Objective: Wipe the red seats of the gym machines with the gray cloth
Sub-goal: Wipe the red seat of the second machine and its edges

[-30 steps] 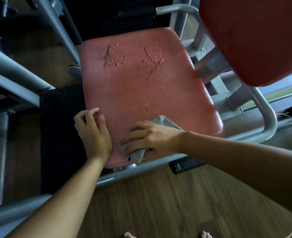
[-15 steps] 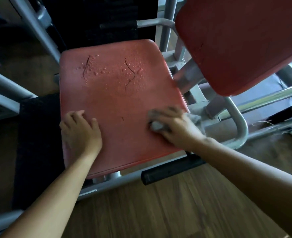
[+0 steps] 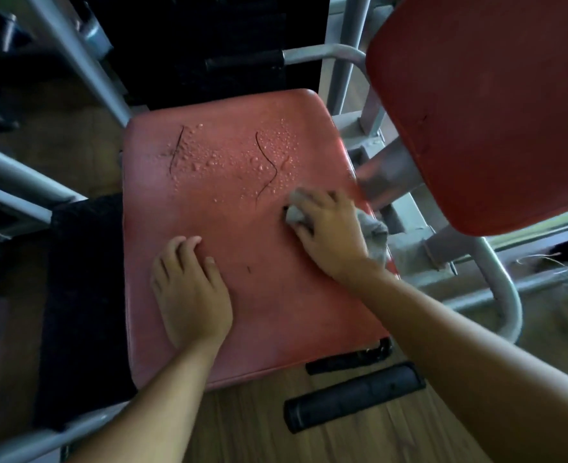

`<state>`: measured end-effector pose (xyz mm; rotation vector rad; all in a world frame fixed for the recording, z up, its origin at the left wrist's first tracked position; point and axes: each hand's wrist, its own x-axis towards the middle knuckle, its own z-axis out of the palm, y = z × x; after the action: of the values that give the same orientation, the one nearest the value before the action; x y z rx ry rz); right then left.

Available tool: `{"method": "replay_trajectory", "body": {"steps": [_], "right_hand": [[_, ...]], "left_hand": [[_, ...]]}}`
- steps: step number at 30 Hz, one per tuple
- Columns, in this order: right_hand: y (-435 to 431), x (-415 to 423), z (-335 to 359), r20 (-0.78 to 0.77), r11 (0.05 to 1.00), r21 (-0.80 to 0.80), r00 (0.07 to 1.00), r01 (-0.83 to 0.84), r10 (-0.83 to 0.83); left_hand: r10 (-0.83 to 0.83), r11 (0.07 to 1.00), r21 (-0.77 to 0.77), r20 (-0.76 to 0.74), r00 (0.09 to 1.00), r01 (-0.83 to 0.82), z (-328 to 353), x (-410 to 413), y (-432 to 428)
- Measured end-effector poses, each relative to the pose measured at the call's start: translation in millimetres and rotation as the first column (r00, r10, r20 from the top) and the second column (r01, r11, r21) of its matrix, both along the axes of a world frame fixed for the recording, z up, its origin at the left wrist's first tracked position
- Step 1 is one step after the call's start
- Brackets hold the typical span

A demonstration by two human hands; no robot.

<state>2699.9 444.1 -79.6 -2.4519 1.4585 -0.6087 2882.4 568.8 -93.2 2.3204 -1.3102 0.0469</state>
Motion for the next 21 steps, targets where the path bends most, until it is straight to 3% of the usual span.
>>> {"method": "replay_trajectory", "body": {"steps": [3, 5, 8, 12, 15, 17, 19, 21], "right_hand": [[35.4, -0.6, 0.8, 0.034, 0.898, -0.003, 0.897, -0.441, 0.441], [32.2, -2.1, -0.9, 0.007, 0.814, 0.012, 0.814, -0.58, 0.58], [2.5, 6.9, -4.5, -0.043, 0.842, 0.006, 0.841, -0.54, 0.539], [-43.4, 44.3, -6.1, 0.028, 0.971, 0.031, 0.971, -0.236, 0.235], [-38.2, 63.2, -5.4, 0.072, 0.995, 0.029, 0.993, -0.1, 0.098], [-11.7, 52.7, -3.1, 0.067, 0.96, 0.006, 0.958, -0.279, 0.278], [19.1, 29.6, -2.5, 0.023, 0.842, -0.017, 0.842, -0.539, 0.539], [24.6, 15.0, -1.6, -0.036, 0.764, -0.028, 0.764, -0.645, 0.644]], "left_hand": [[0.003, 1.0, 0.018, -0.008, 1.0, -0.003, -0.5, 1.1, -1.7], [0.013, 1.0, 0.026, -0.01, 1.0, -0.013, 0.4, 1.2, -2.4], [0.032, 0.998, 0.061, 0.005, 0.999, -0.033, 2.2, -1.7, -3.2], [0.048, 0.996, 0.072, -0.004, 0.999, -0.048, 4.1, -1.9, -3.4], [0.052, 0.996, 0.066, -0.005, 0.999, -0.052, 3.2, -2.0, -3.9], [0.045, 0.998, 0.042, -0.007, 0.999, -0.045, 1.4, -0.3, -3.2], [0.033, 0.999, 0.019, -0.027, 0.999, -0.033, -0.4, 0.9, -2.5], [0.034, 0.999, 0.005, -0.048, 0.998, -0.033, -0.4, 1.2, -2.3]]}}
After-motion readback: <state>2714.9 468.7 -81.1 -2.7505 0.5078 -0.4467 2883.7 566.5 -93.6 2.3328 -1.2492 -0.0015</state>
